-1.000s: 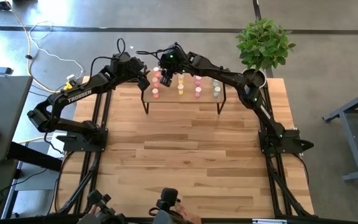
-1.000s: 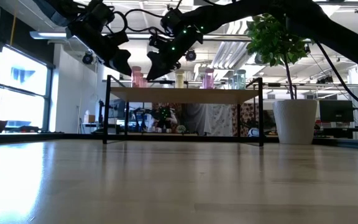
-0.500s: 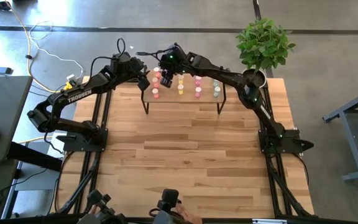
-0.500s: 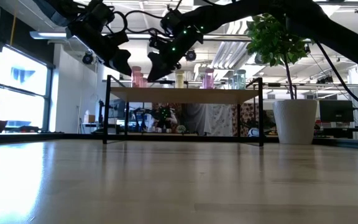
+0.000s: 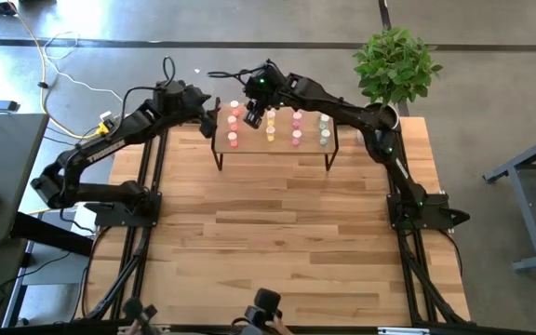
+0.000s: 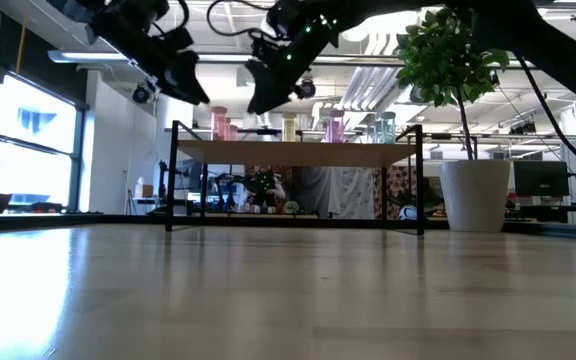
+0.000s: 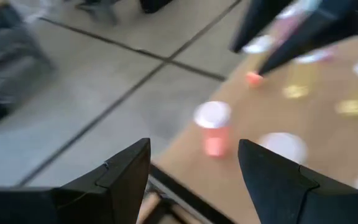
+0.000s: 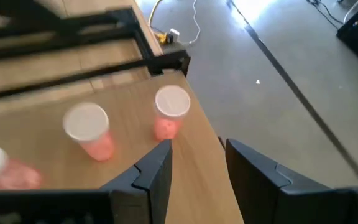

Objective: Pick and place medicine bottles onto shelf by color
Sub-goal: Return to Home Position

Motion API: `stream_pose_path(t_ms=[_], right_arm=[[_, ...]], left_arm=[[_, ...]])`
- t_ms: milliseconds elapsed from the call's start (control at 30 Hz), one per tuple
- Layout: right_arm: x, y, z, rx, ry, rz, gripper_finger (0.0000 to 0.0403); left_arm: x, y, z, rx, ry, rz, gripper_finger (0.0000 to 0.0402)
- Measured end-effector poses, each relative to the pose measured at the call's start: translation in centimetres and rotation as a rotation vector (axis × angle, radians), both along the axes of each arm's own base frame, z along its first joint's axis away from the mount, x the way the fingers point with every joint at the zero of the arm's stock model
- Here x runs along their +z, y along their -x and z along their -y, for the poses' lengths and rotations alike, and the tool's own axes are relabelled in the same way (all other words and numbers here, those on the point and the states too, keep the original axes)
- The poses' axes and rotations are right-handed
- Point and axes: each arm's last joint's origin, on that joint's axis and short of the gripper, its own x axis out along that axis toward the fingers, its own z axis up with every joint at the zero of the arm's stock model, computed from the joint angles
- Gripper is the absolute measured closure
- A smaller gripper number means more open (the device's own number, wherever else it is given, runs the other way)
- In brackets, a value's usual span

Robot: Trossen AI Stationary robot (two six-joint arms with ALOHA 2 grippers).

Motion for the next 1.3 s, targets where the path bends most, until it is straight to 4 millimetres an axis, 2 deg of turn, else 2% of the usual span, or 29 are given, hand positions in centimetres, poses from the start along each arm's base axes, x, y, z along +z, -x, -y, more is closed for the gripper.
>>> stream_pose_path(t_ms=[200, 367, 600, 767, 900, 1067, 1300], right_arm=[[2.7, 1.4, -1.9, -0.012, -0.085, 0.041, 0.0260], [4.3, 1.9, -3.7, -0.001, -0.119, 0.071, 0.0260], [5.8, 1.9, -6.5, 0.035, -0.135, 0.102, 0.0260], [7.1, 2.3, -7.6, 0.028, -0.157, 0.149, 0.0260], [8.2, 2.9, -7.8, 0.012, -0.168, 0.191, 0.0260], [9.9, 4.0, -8.3, 0.005, -0.169, 0.244, 0.0260], [12.2, 5.9, -8.8, -0.024, -0.136, 0.294, 0.0260]], left_arm=[[1.4, 1.1, 2.7, -0.168, 0.118, 0.134, 0.0168], [2.1, 2.1, 4.7, -0.297, 0.127, 0.230, 0.0168], [-0.3, 4.1, 8.1, -0.326, 0.119, 0.294, 0.0168], [-2.1, 5.2, 10.2, -0.362, 0.075, 0.327, 0.0168], [-3.5, 5.8, 11.3, -0.373, 0.061, 0.400, 0.0168], [-4.1, 6.2, 12.3, -0.395, 0.064, 0.532, 0.0168], [-6.2, 6.3, 13.5, -0.452, 0.100, 0.554, 0.0168]])
